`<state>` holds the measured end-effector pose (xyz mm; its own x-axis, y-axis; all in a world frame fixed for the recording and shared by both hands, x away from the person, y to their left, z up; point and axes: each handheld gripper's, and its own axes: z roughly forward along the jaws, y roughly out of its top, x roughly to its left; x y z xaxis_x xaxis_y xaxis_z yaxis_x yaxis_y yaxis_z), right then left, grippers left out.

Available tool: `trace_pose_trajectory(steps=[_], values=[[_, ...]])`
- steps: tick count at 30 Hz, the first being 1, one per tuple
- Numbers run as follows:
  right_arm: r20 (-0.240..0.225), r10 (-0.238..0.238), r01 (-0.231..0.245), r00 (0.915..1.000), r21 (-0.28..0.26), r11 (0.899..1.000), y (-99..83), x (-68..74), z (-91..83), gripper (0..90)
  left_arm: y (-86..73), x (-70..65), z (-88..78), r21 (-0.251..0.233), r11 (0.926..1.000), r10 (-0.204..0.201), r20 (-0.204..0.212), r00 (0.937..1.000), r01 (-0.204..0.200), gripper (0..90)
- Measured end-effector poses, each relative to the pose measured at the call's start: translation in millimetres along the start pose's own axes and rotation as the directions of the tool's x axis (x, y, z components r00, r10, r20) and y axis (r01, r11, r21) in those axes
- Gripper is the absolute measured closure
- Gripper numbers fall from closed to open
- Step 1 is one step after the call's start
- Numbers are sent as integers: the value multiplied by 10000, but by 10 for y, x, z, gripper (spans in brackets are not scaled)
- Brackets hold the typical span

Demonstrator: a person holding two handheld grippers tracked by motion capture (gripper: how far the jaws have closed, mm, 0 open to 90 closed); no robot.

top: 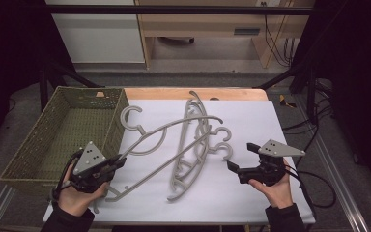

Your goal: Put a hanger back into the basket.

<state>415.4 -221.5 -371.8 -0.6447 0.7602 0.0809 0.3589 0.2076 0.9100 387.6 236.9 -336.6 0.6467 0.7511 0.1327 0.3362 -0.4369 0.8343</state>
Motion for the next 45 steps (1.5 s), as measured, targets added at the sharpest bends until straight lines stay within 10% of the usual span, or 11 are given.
trace_pose_trajectory(steps=[19, 45], values=[[259, 21, -20, 9997, -33, 10000, -7, -22, -18, 40, 232, 619, -231, -396, 9984, -440, -1041, 9936, 401, 818], [310, 10, -11, 9995, 30, 10000, -14, -35, -10, 35, 242, 1565, -428, -407, 9957, -911, -2622, 9607, 833, 818]])
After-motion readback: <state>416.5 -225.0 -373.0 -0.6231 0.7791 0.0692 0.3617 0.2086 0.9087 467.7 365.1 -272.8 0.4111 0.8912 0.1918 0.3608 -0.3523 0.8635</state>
